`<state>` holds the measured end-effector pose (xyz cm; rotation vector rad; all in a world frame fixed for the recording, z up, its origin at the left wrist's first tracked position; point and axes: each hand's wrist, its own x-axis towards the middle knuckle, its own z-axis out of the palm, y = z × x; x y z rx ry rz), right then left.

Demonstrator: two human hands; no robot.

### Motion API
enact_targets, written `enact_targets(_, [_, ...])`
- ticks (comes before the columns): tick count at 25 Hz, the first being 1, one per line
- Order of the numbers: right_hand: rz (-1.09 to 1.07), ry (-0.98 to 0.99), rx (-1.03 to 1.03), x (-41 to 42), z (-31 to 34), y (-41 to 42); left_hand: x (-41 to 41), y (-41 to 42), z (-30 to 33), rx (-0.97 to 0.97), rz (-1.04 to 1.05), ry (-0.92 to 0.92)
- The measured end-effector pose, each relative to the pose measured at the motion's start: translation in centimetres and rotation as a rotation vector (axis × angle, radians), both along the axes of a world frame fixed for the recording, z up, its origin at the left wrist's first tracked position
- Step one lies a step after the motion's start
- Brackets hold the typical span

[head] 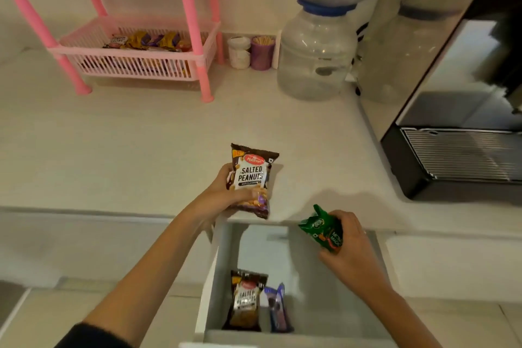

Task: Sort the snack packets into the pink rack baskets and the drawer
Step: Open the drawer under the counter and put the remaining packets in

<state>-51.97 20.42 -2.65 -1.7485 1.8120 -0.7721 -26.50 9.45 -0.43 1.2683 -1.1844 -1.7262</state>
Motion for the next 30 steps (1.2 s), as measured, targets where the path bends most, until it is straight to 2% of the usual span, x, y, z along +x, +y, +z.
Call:
enact_targets(4, [-0.028,-0.101,0.141,-0.6,-1.7,3.8,-0.8,7.6,-1.5,0.113,-0.146,0.106])
enact_targets(8, [0.004,-0.163,0.311,-1.8,-4.6,3.4,-5.2,10.3,-5.5,0.246,-0.157,-0.04])
enact_targets(11, [0.004,-0.045,0.483,-3.2,-7.5,1.3,-8.3,9.5,-9.4,0.301,-0.121,-0.262])
enact_targets(15, [0.047,0.148,0.78,-4.5,-11.2,-1.2,-10.6,7.7,-14.1,0.41,-0.159,-0.414])
enact_targets(17, [0.08,0.247,0.863,-4.9,-13.0,-2.1,-11.5,7.0,-15.8,0.433,-0.229,-0.503])
enact_targets(23, [0.138,0.377,0.986,-5.1,-18.8,-2.4,-13.8,7.1,-20.2,0.251,-0.538,-0.747])
enact_targets(27, [0.168,0.341,1.11,-5.2,-20.2,-2.4,-14.2,7.7,-21.6,0.015,-0.684,-0.932])
enact_targets(30, [0.196,0.336,1.126,-5.6,-20.2,-2.6,-14.6,7.7,-21.5,-0.168,-0.792,-1.169])
